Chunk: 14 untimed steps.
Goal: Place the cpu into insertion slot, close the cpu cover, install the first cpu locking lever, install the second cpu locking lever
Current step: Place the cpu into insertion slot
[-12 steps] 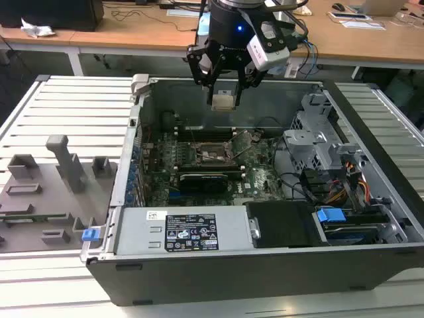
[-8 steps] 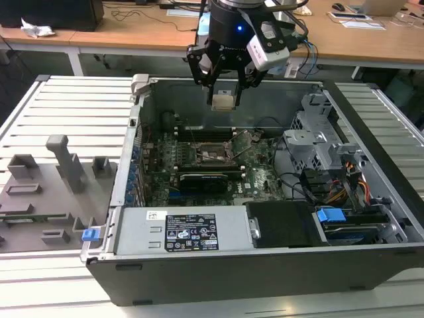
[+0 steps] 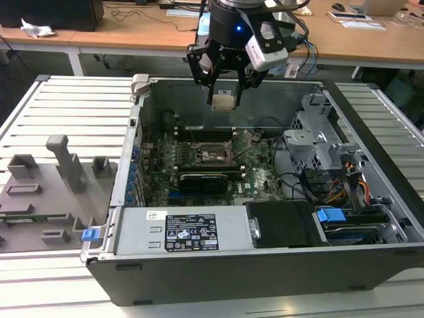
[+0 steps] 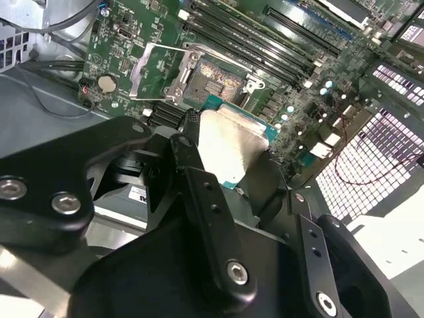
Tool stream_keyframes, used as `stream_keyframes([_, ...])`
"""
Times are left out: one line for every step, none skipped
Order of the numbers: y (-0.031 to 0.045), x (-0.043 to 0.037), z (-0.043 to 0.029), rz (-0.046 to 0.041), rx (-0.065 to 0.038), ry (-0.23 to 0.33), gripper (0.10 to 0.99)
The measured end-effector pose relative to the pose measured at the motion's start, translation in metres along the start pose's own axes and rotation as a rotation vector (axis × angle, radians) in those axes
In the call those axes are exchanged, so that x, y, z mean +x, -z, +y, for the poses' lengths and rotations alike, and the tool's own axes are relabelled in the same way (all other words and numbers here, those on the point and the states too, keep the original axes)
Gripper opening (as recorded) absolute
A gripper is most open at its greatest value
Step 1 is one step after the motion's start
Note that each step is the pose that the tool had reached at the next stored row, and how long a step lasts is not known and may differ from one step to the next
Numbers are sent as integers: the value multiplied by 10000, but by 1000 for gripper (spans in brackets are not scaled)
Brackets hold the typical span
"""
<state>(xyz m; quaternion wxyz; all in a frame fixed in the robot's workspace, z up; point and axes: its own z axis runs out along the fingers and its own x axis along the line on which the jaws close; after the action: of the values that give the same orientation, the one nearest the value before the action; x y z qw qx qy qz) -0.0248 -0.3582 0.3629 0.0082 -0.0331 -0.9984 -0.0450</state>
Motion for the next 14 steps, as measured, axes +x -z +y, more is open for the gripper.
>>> stream_keyframes([-2, 0, -2, -9, -3, -95, 522])
stream_keyframes([-6, 0, -3, -24, -2, -269, 522])
stream_keyframes([-12, 0, -4, -58, -6, -647, 522])
stream_keyframes([-13, 0, -4, -70, -8, -790, 522])
stream_keyframes([-15, 0, -4, -92, -14, -1025, 522])
stream_keyframes([-16, 0, -4, -105, -18, -1170, 522])
stream_keyframes([-17, -1, -4, -117, -21, -1294, 522])
stream_keyframes([-18, -1, -4, -140, -26, -1551, 522])
stream_keyframes([-19, -1, -4, -155, -29, -1726, 522])
stream_keyframes([-20, 0, -4, -165, -30, -1842, 522])
stream_keyframes([-21, -1, -4, -184, -34, -2053, 522])
stream_keyframes([-21, -1, -4, -192, -37, -2138, 522])
stream_keyframes([-22, -1, -4, -203, -39, -2257, 522])
stream_keyframes([-22, 0, -4, -216, -42, -2415, 522])
